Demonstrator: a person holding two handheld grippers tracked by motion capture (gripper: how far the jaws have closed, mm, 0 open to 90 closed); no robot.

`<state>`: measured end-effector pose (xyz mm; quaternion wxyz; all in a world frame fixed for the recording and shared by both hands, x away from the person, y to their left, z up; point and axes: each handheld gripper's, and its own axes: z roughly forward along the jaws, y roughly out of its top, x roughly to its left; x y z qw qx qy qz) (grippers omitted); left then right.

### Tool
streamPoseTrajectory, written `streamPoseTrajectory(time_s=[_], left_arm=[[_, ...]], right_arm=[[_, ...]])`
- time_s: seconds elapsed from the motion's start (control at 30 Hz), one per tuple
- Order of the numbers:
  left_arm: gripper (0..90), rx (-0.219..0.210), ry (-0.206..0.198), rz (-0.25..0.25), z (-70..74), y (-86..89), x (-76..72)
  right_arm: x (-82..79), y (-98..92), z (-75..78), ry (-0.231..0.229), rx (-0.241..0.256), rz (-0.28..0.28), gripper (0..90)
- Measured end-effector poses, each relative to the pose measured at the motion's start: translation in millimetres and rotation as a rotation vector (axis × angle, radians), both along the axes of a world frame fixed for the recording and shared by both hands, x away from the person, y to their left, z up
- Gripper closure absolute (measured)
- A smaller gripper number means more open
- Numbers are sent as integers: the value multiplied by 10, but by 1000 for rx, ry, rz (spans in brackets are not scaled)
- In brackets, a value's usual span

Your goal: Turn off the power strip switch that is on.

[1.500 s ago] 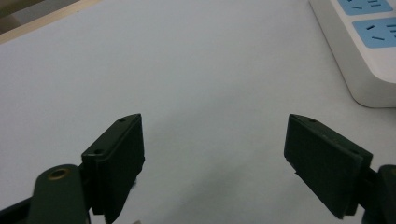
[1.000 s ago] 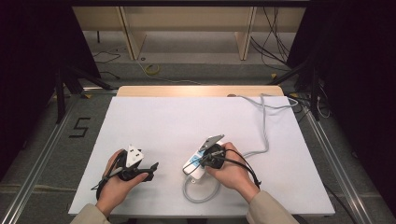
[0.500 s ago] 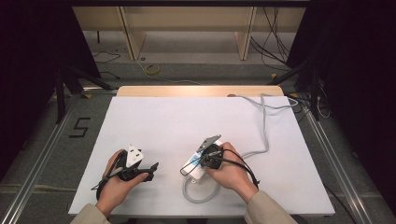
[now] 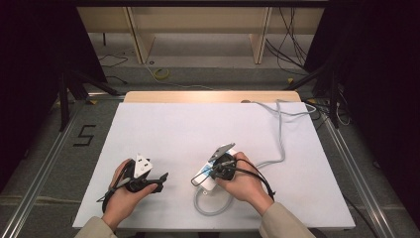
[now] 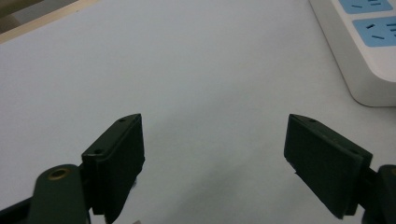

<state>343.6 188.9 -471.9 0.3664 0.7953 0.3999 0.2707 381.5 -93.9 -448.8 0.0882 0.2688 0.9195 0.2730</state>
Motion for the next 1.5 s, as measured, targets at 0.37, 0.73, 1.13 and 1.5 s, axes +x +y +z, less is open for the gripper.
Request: streamPoseTrajectory(time_s=[0.37, 0.73, 1.13, 1.5], left_arm=[[200, 1, 2, -4, 1, 9, 7], [201, 1, 3, -4, -2, 1, 4], [200, 3, 1, -4, -5, -4, 4], [200, 1, 3, -2, -6, -3, 2]], right_arm=[[-21, 37, 25, -26, -49, 22, 900], [2, -21, 43, -33, -63, -1, 900], [15, -20, 28, -39, -57, -18, 900], [27, -24, 11, -39, -53, -24, 900]])
